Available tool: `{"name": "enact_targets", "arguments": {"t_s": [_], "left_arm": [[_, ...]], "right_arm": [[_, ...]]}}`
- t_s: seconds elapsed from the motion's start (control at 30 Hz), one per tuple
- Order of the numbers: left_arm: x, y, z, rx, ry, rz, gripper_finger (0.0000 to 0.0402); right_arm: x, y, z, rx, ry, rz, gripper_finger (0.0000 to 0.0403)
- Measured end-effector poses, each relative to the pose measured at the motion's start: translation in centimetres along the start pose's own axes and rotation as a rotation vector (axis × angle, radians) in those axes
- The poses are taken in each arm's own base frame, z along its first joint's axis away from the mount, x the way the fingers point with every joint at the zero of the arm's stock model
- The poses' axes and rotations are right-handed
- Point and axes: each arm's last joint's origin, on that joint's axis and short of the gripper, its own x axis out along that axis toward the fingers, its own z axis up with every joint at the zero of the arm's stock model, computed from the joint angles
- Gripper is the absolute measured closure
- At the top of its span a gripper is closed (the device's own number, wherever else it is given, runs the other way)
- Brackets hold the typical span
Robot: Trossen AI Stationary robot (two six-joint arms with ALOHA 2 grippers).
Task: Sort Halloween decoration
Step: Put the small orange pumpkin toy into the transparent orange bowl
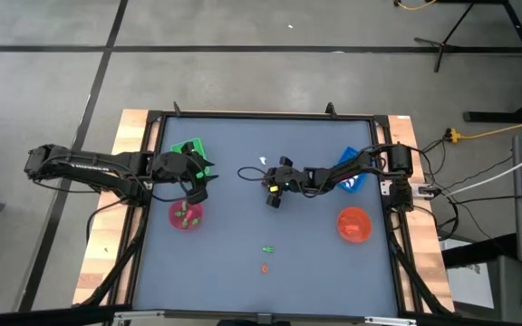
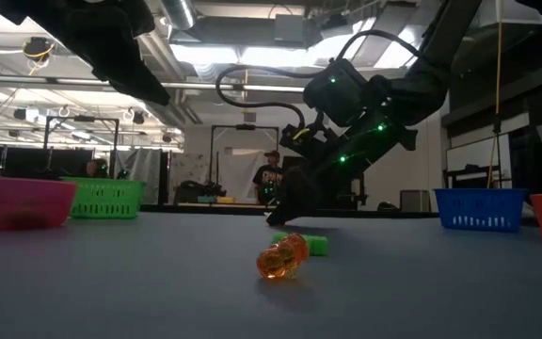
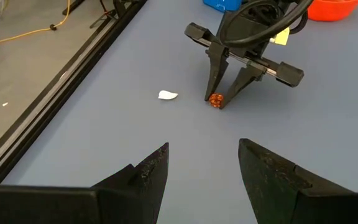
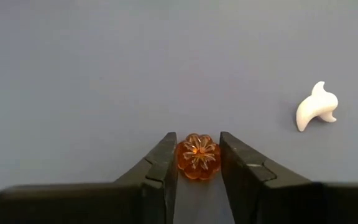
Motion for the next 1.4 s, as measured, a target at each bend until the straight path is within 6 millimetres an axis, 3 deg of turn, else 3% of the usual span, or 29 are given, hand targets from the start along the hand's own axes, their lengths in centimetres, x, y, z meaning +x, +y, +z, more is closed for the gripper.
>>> {"name": "enact_targets", "arguments": {"t_s": [0.3, 0.57, 1.03, 1.2, 1.4], "left_arm": [[0.0, 0.0, 0.0, 0.0, 0.0, 0.0, 0.0224], [0.0, 0.0, 0.0, 0.001, 0.0, 0.0, 0.0224], [0.0, 0.0, 0.0, 0.0, 0.0, 0.0, 0.0224], [0.0, 0.0, 0.0, 0.001, 0.001, 0.0, 0.0224], [0.0, 0.0, -0.1, 0.002, 0.005, 0.0, 0.0224]], "right_arm": [[-0.5, -0.1, 0.5, 0.002, -0.009, 0.024, 0.0305], [-2.7, -0.4, 2.3, 0.005, -0.029, 0.037, 0.0305], [-10.6, -1.5, 6.3, 0.08, -0.064, 0.194, 0.0306], [-13.3, -1.8, 6.6, 0.117, -0.028, 0.27, 0.0306], [-15.0, -2.0, 6.1, 0.174, 0.074, 0.344, 0.0306]]}}
